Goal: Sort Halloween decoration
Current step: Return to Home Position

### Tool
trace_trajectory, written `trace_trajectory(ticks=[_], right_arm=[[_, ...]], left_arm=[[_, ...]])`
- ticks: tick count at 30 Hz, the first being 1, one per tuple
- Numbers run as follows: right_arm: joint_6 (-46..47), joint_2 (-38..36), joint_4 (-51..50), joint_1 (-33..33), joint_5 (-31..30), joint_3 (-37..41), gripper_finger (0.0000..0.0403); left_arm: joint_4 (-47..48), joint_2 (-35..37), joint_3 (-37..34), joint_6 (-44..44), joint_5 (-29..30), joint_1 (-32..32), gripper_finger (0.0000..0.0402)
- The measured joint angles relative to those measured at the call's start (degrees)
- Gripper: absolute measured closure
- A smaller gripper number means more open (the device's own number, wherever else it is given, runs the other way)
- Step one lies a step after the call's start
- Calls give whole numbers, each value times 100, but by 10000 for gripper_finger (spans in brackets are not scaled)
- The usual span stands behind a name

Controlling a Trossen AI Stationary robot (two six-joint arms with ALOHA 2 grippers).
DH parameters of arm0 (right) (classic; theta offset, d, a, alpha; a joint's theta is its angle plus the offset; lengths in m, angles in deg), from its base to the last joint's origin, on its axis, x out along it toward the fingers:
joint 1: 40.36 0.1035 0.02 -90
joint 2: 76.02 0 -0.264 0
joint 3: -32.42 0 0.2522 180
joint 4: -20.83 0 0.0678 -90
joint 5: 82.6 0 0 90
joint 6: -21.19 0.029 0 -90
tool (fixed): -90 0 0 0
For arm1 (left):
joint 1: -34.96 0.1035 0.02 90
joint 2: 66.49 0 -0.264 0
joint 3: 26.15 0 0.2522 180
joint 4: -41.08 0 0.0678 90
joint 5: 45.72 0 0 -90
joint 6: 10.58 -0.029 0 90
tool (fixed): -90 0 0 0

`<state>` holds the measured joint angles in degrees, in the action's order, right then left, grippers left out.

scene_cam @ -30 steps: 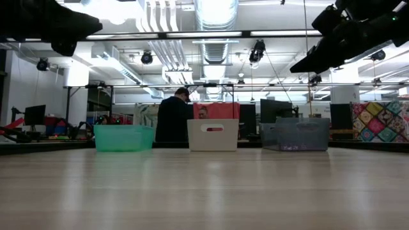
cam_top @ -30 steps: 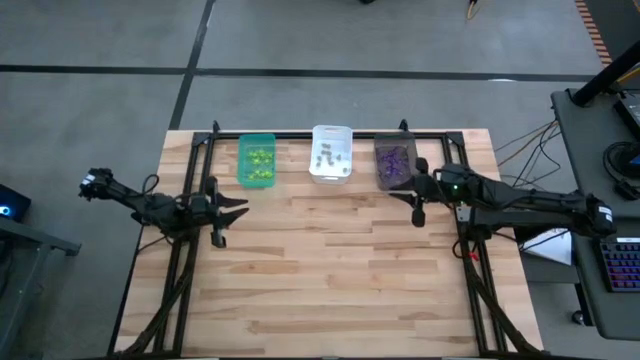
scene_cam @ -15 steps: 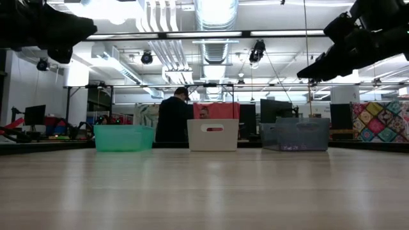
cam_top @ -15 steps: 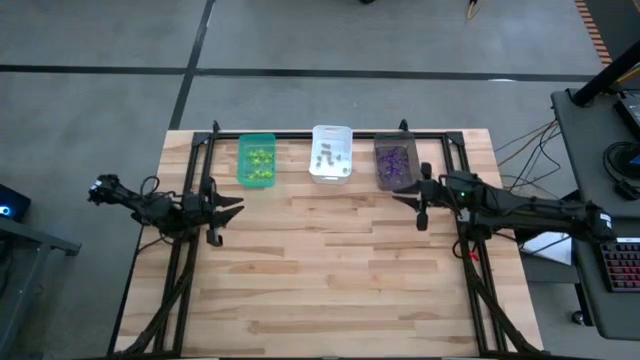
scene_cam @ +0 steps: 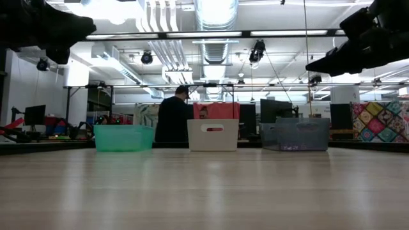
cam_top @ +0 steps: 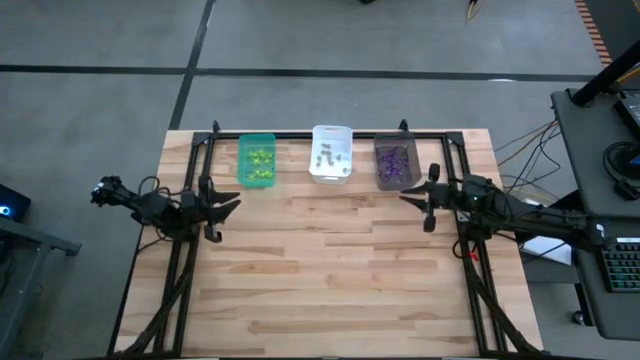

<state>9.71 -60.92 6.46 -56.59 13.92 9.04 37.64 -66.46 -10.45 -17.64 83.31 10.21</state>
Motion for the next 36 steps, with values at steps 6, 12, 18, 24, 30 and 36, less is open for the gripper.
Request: trace_trajectory(ticks=[6,12,18,24,30,36], right_arm=[[-325,-194,11,-1,0,160,339],[-459,-371,480,-2,-2,516,340],[-621,-464,1020,-2,-10,891,347],[-745,-455,1016,-4,-54,893,363],[101,-444,943,-4,-60,893,365],[1032,-444,944,-4,-56,896,365]], left_arm=[[76,-65,17,80,7,0,325],[81,-237,17,342,5,-1,325],[88,-400,17,311,3,0,325],[95,-568,17,311,0,0,325],[90,-744,17,311,-4,0,325],[95,-928,17,311,-8,-1,325]])
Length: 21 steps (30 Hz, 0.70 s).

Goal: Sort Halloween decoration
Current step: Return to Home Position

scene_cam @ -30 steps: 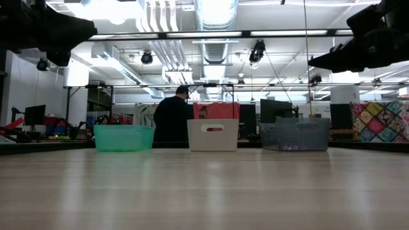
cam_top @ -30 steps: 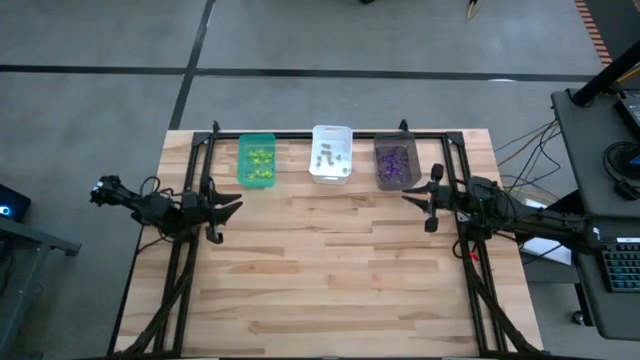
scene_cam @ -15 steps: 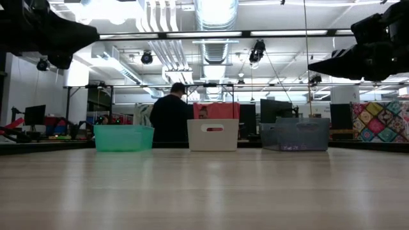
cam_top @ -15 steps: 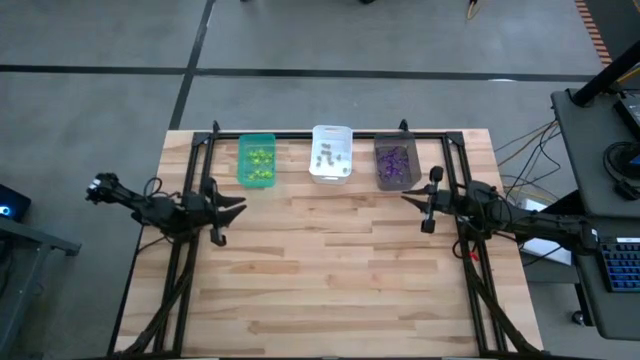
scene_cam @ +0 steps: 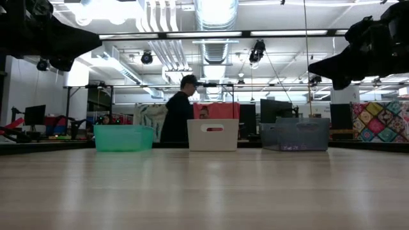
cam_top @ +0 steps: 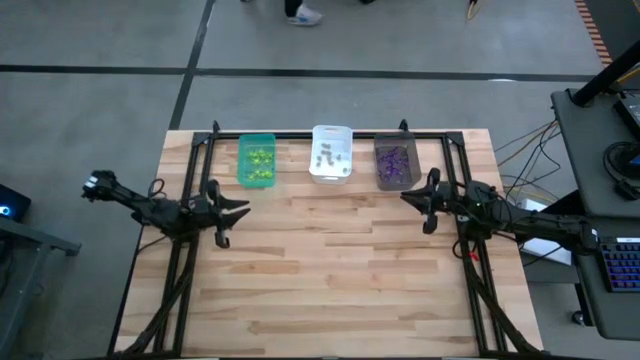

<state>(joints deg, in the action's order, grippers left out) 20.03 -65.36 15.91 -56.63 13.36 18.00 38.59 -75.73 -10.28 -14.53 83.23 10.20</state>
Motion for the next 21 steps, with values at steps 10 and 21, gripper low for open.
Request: trace_trajectory(ticks=[10,21], right_arm=[[862,26,-484,15,-7,2,365],[799,-616,-571,608,-11,4,365]], left_arm=[[-2,-284,0,-1,0,-1,325],[-2,-550,0,0,1,1,325]])
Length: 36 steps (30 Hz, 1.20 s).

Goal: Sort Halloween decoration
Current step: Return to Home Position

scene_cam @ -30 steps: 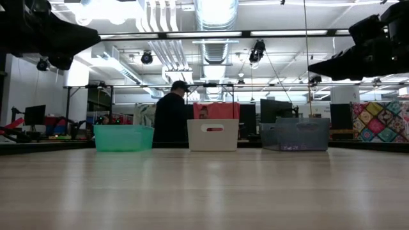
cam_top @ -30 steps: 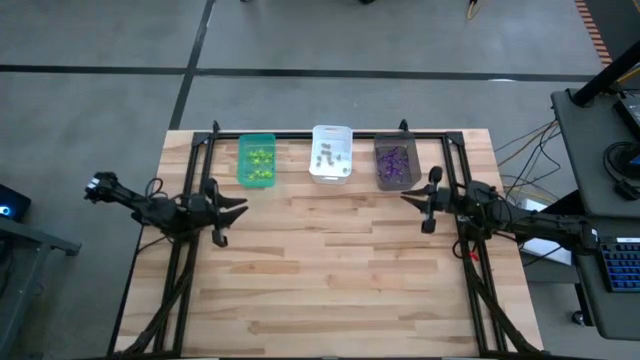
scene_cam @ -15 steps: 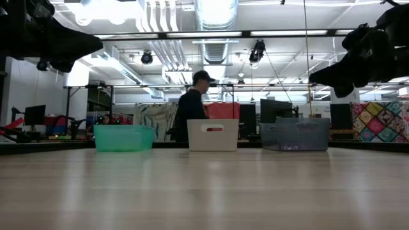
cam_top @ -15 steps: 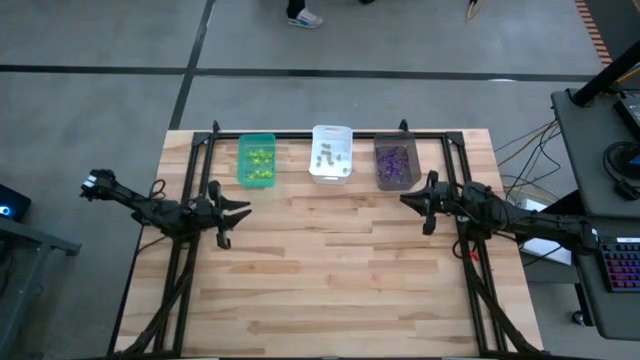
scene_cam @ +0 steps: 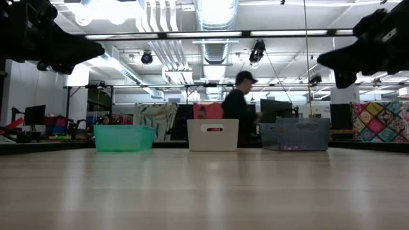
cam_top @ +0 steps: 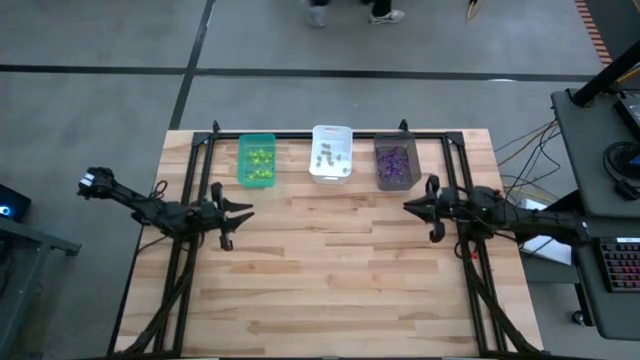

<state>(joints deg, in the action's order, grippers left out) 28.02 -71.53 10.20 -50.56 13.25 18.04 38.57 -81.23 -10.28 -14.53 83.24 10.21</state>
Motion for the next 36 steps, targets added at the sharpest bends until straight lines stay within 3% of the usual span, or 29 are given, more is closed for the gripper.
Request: trace_trajectory(ticks=[4,10,22,36], right_arm=[[0,-427,2,441,12,1,365],[0,-446,141,696,12,2,365],[2,-448,9,721,13,2,365],[2,-389,9,719,12,2,364]], left_arm=[[-3,-92,0,-2,0,0,325],[145,-199,-8,-201,14,0,325],[983,210,-23,-488,66,4,325],[985,585,-31,-459,87,7,325]])
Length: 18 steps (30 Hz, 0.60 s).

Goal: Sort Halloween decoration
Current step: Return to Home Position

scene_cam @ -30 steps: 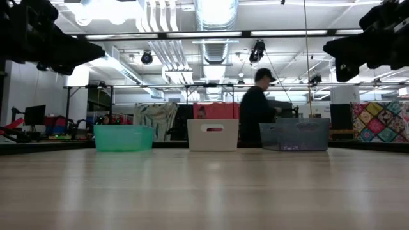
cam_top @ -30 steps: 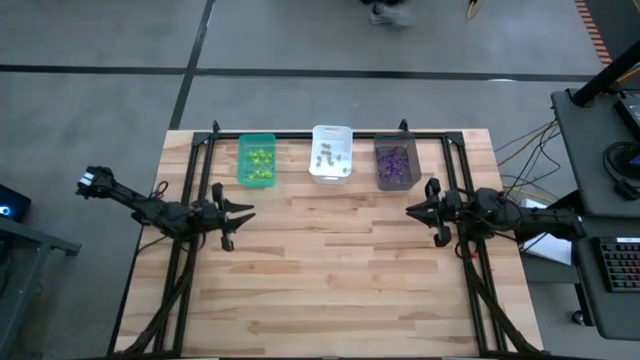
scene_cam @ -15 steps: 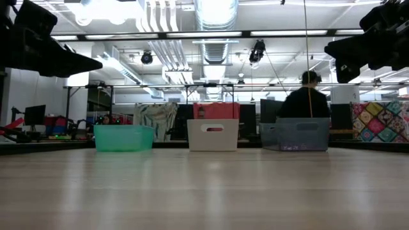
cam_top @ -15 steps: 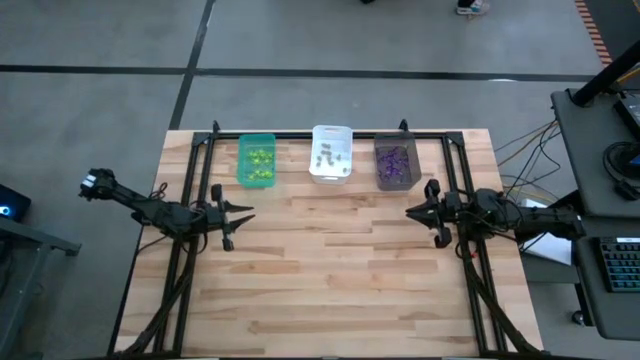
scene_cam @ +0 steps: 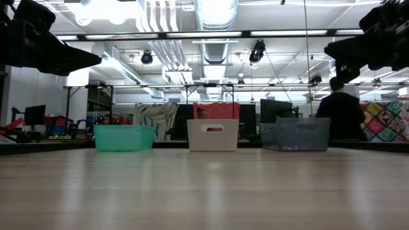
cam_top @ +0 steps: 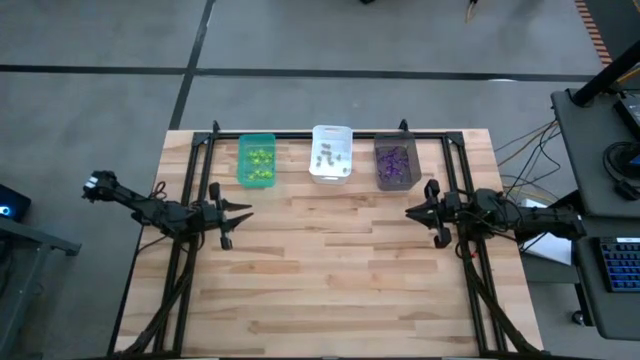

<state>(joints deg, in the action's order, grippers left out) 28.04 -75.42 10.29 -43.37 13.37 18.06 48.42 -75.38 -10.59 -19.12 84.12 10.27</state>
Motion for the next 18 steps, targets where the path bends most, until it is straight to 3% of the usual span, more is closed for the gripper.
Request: trace_trajectory(ticks=[18], right_arm=[[0,29,-2,0,-1,-2,364]], left_arm=[[6,-152,0,2,2,0,325]])
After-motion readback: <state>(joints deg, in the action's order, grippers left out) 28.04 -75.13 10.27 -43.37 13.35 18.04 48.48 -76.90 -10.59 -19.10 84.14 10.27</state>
